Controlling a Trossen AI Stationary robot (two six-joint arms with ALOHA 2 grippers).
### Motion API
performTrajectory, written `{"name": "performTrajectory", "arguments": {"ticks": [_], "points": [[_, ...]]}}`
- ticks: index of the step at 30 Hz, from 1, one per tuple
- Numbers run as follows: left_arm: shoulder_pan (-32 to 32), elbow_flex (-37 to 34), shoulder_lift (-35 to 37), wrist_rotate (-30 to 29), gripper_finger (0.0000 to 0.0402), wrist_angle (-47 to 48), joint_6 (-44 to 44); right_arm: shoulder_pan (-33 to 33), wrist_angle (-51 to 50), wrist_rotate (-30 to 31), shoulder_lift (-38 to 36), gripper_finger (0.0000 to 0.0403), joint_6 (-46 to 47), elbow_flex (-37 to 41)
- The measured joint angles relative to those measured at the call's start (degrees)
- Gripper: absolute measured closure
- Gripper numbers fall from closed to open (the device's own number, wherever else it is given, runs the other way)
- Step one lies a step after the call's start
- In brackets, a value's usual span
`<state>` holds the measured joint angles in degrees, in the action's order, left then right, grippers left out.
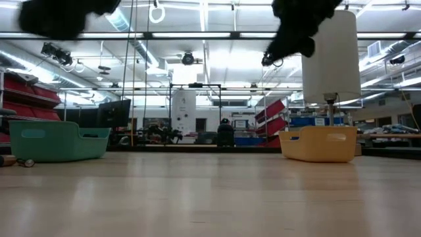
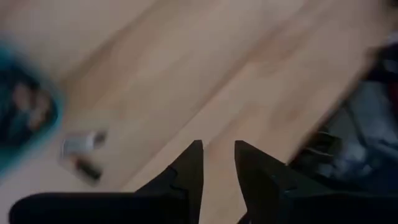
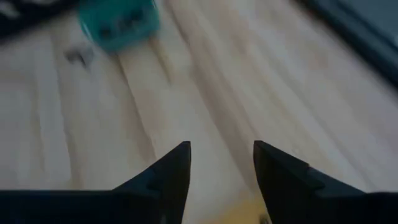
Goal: Sort batteries
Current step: Put the black battery into the green bin
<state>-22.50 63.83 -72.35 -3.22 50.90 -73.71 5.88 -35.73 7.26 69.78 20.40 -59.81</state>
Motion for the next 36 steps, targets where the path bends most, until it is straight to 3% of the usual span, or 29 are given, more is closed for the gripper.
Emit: {"name": "performTrajectory", "arguments": {"ticks": [4,7,10,15,21,36], "points": [[-5.75,-5.01,-2.55,-0.93,0.0305,5.89,-17.44,-2.54,9.57,1.16,0.91,0.0242,-0.89,-0.07],[-9.38,-9.84,-2.74,-1.22,0.0301,3.23,-27.93,-3.65,12.99,1.12,2.16,0.0256,-1.61,-0.07],[-11.75,-13.30,-2.76,-2.84,0.0291,-2.67,-35.42,-4.06,13.94,0.97,2.75,0.0267,-2.81,-0.07],[-13.29,-16.24,-2.72,-4.84,0.0266,-2.98,-44.71,-4.04,14.13,0.05,3.30,0.0279,-5.41,-0.07],[-13.26,-19.07,-3.69,-3.68,0.0235,-2.35,-49.04,-3.28,15.15,-2.41,3.30,0.0284,-8.69,-0.07],[-12.70,-20.35,-12.47,-3.80,0.0233,-2.00,-49.60,-2.70,16.01,-5.42,3.30,0.0288,-11.61,-0.07]]}}
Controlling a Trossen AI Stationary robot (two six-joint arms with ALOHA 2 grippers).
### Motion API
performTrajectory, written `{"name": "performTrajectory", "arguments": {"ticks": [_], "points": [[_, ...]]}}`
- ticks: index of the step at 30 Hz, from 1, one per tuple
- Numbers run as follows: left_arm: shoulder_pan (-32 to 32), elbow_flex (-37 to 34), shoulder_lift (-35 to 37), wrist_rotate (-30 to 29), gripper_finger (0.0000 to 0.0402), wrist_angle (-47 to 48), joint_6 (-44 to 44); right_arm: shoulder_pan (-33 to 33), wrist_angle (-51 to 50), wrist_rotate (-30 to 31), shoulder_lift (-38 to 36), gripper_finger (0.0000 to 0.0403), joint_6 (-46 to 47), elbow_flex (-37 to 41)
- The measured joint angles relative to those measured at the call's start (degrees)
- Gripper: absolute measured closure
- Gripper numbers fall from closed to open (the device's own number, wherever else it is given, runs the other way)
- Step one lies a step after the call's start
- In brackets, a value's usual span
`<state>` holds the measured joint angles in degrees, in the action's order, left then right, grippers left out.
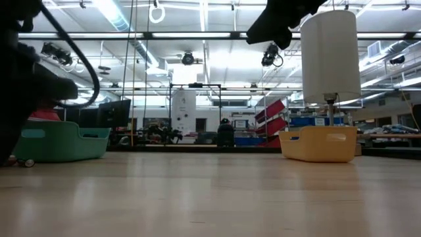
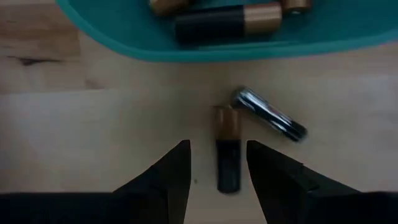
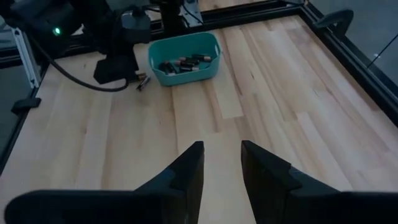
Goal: Sort batteries
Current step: Put the black battery into the green bin
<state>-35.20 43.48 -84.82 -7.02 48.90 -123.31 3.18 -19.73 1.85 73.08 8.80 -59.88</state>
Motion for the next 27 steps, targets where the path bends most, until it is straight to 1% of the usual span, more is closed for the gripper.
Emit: {"name": "performTrajectory", "arguments": {"ticks": [4,8,10,12,16,22,27], "points": [[0.00,-0.02,-3.14,-0.37,0.0233,-0.86,0.32,0.00,0.00,-0.02,-0.05,0.0289,0.40,0.00],[0.00,-1.13,-4.24,-0.69,0.0235,-3.67,1.39,-0.02,-0.02,-0.04,-0.11,0.0290,1.06,0.00],[-0.01,-1.50,-4.37,-0.69,0.0244,-4.23,1.42,-0.11,-0.02,-0.07,-0.11,0.0290,2.34,0.00],[-0.11,-1.55,-4.38,-0.72,0.0267,-4.67,2.02,-0.24,-0.02,-0.09,-0.13,0.0290,3.41,0.00],[-0.07,-1.51,-4.42,-0.34,0.0351,-5.50,5.31,-0.79,-0.02,-0.09,-0.15,0.0290,3.67,0.00],[-0.04,-1.49,-4.00,0.19,0.0354,-4.78,6.03,-0.92,-0.02,-0.09,-0.15,0.0294,4.52,0.00],[-0.11,-1.01,-2.44,-1.20,0.0345,-3.77,5.99,-0.92,-0.02,-0.09,-0.17,0.0294,4.55,0.00]]}}
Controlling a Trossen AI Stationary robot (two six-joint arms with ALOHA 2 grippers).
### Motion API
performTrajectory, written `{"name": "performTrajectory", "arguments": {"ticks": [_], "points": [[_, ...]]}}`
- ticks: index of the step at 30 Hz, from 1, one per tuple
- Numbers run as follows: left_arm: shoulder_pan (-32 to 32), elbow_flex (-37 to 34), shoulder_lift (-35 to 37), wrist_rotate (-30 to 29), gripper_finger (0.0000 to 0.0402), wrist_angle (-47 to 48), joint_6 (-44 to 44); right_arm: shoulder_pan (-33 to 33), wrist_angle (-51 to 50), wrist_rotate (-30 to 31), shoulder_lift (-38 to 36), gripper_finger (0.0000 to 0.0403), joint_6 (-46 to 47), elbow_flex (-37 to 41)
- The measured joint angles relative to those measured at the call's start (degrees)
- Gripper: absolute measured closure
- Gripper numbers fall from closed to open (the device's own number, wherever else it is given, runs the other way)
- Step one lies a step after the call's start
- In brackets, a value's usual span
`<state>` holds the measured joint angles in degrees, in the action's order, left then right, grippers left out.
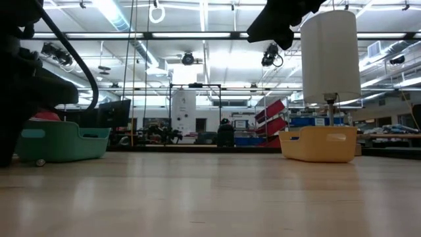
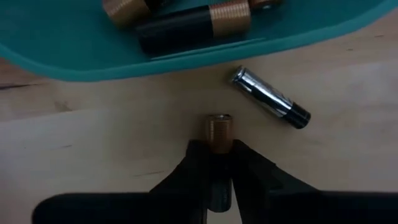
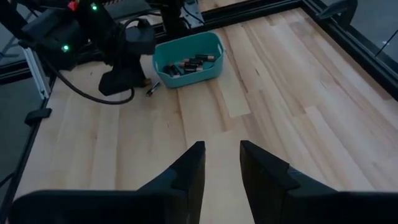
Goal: Sort batteries
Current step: Put the black battery into the green bin
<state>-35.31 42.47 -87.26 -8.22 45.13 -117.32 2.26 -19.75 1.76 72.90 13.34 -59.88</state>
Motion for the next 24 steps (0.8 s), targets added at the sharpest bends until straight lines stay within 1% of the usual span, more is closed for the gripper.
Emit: {"name": "performTrajectory", "arguments": {"ticks": [9,19,21,24], "points": [[-0.01,0.01,0.52,-1.28,0.0346,-0.68,-0.07,0.00,-0.02,0.02,0.00,0.0300,-0.34,0.00],[0.00,4.68,0.63,-3.83,0.0346,-0.19,-0.11,0.00,-0.02,0.02,0.00,0.0302,-1.38,-0.02],[0.00,6.01,0.63,-5.07,0.0346,0.03,-0.11,0.00,0.01,0.02,0.00,0.0302,-1.44,-0.02],[0.16,8.66,0.65,-9.87,0.0346,0.55,-0.09,0.00,0.76,0.02,0.00,0.0303,-1.49,-0.02]]}}
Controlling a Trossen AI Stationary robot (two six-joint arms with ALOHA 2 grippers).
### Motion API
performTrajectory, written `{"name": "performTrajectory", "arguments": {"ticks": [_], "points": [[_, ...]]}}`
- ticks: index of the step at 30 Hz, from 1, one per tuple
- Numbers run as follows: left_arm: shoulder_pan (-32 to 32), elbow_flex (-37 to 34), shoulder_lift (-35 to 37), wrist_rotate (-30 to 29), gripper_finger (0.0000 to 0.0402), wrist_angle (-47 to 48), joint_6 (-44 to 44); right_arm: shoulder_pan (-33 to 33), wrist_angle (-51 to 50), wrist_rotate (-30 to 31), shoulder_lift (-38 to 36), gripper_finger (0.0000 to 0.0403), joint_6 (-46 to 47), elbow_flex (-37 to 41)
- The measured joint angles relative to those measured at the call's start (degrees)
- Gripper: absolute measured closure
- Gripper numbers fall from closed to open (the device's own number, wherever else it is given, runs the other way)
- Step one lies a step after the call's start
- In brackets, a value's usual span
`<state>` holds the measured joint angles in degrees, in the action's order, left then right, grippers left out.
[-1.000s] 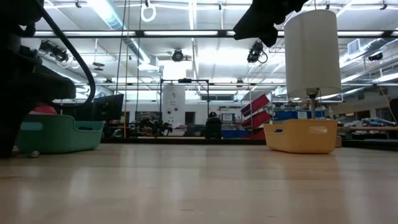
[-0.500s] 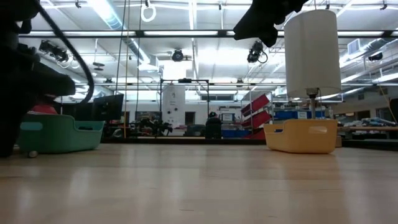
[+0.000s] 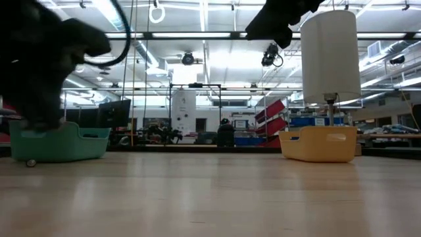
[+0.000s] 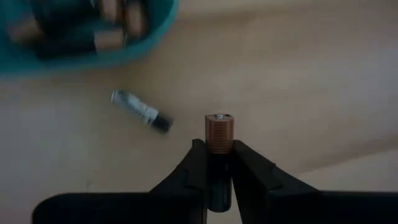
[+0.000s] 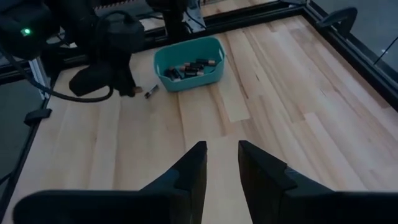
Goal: Sort batteries
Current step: Put the black battery into the green bin, then put the silver battery into the yellow bin
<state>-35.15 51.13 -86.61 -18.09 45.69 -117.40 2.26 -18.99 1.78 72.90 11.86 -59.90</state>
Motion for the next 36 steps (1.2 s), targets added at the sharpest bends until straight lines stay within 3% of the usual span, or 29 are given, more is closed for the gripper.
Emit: {"name": "performTrajectory", "arguments": {"ticks": [5,9,12,18,22,25,29,31,36], "points": [[2.50,6.08,0.00,-8.18,0.0346,14.72,-1.23,0.00,0.98,0.00,-0.02,0.0303,0.00,-0.04],[5.40,12.17,0.20,-9.37,0.0342,34.38,-1.33,0.00,0.97,-0.62,-0.02,0.0303,0.74,-0.04],[7.69,12.46,0.70,-9.50,0.0321,40.69,1.75,-0.06,1.01,-1.24,-0.02,0.0303,1.44,-0.04],[13.05,11.37,3.44,-9.20,0.0228,39.33,10.68,-0.66,1.89,-1.36,-0.02,0.0303,1.48,-0.04],[14.21,12.36,4.71,-6.92,0.0199,37.99,14.47,-1.28,2.94,-0.63,-0.02,0.0303,1.49,-0.04],[13.65,13.12,5.73,-1.88,0.0200,30.34,21.63,-1.83,3.15,0.02,-0.02,0.0303,1.49,-0.04],[12.40,11.48,5.46,10.34,0.0221,16.43,27.04,-2.29,3.58,2.06,-0.02,0.0303,1.35,-0.04],[11.97,9.55,4.39,13.85,0.0236,10.22,26.11,-2.29,4.08,2.78,-0.02,0.0303,1.20,-0.04],[10.77,7.02,2.80,14.02,0.0253,6.92,16.59,-2.55,5.33,3.13,-0.02,0.0303,1.88,-0.04]]}}
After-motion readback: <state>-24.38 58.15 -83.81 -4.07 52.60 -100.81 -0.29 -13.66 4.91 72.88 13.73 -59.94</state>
